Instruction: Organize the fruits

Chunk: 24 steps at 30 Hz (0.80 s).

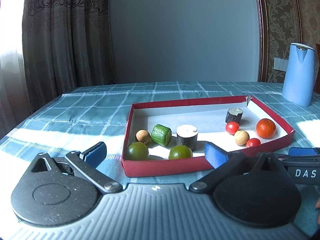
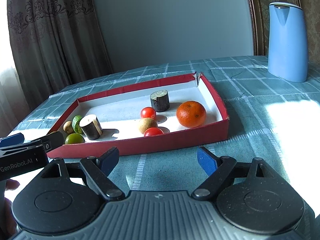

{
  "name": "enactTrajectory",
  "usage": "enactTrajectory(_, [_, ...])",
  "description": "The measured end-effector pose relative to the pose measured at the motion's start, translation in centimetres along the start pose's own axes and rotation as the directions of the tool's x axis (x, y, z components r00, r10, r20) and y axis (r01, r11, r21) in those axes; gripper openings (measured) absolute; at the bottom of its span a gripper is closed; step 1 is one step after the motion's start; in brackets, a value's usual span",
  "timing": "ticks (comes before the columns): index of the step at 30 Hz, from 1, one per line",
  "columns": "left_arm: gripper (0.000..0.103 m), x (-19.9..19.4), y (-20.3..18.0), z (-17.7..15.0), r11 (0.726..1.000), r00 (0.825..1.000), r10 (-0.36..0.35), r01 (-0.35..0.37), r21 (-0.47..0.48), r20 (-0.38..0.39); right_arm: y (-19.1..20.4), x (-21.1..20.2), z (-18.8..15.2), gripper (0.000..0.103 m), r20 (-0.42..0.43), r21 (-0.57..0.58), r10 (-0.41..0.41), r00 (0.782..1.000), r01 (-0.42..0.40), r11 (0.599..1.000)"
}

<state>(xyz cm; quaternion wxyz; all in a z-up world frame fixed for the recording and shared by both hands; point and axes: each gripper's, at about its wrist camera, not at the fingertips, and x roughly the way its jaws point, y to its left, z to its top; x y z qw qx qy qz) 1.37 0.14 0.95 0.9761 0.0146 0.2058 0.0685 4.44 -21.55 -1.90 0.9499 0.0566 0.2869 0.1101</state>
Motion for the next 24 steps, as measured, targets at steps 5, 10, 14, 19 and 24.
enactTrajectory(5, [0.103,-0.08,-0.10,-0.04,1.000,1.000,0.004,-0.004,0.005,0.007,0.05,0.40,-0.04,0.086,-0.029,-0.007,0.004,1.000,-0.004,1.000])
enactTrajectory(10, [0.103,-0.16,-0.02,0.00,1.000,1.000,0.021,-0.021,0.006,0.019,0.22,0.46,-0.10,0.086,-0.030,-0.018,0.004,1.000,-0.004,1.000])
enactTrajectory(14, [0.103,-0.47,-0.03,0.00,1.000,0.999,0.018,-0.019,0.017,0.042,0.26,0.50,-0.13,0.086,-0.035,-0.019,0.003,0.999,-0.004,1.000])
enactTrajectory(19, [0.103,-0.53,-0.11,0.02,0.999,0.999,-0.031,0.030,0.033,0.039,0.30,0.57,-0.16,0.086,-0.038,-0.026,0.001,0.999,-0.002,1.000])
enactTrajectory(24, [0.103,-0.45,-0.08,0.02,1.000,0.998,0.011,-0.012,0.028,0.055,0.33,0.59,-0.17,0.086,-0.039,-0.030,0.001,0.999,-0.002,1.000])
